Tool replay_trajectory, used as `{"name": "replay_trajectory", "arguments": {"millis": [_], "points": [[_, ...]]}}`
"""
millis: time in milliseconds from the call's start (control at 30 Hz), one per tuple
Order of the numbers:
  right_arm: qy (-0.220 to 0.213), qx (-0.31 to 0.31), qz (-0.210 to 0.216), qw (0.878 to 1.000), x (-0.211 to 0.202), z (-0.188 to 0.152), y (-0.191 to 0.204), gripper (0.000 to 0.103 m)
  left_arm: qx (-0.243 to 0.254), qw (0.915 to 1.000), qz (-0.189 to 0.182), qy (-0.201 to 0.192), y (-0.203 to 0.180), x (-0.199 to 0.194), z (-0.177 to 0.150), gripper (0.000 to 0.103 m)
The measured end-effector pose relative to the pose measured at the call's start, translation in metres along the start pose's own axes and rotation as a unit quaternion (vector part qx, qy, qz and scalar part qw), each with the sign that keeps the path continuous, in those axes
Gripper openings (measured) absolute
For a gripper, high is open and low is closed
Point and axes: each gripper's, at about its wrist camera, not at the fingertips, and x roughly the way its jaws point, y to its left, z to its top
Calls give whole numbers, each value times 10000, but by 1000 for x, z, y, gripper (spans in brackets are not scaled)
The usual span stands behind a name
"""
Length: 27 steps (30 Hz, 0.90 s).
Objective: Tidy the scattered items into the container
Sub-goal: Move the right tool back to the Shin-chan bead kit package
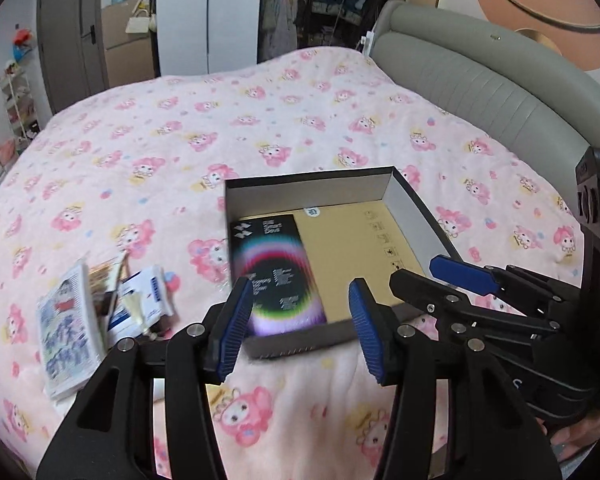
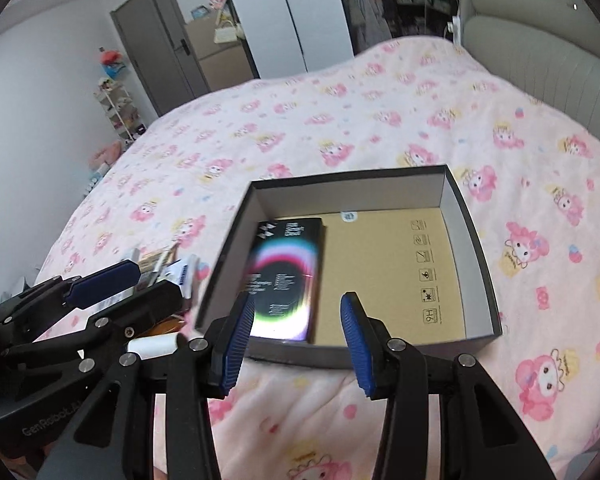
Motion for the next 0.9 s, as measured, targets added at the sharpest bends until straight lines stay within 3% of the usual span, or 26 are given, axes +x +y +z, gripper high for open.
{"name": "replay_trajectory", "arguments": {"millis": [467, 900], "points": [[201, -489, 469, 9975, -12, -57, 76, 45, -551, 9977, 372, 138, 48, -57, -79, 51], [651, -1512, 1081, 9804, 33, -74, 176, 45, -1592, 9844, 722, 227, 140, -75, -141, 51]]}}
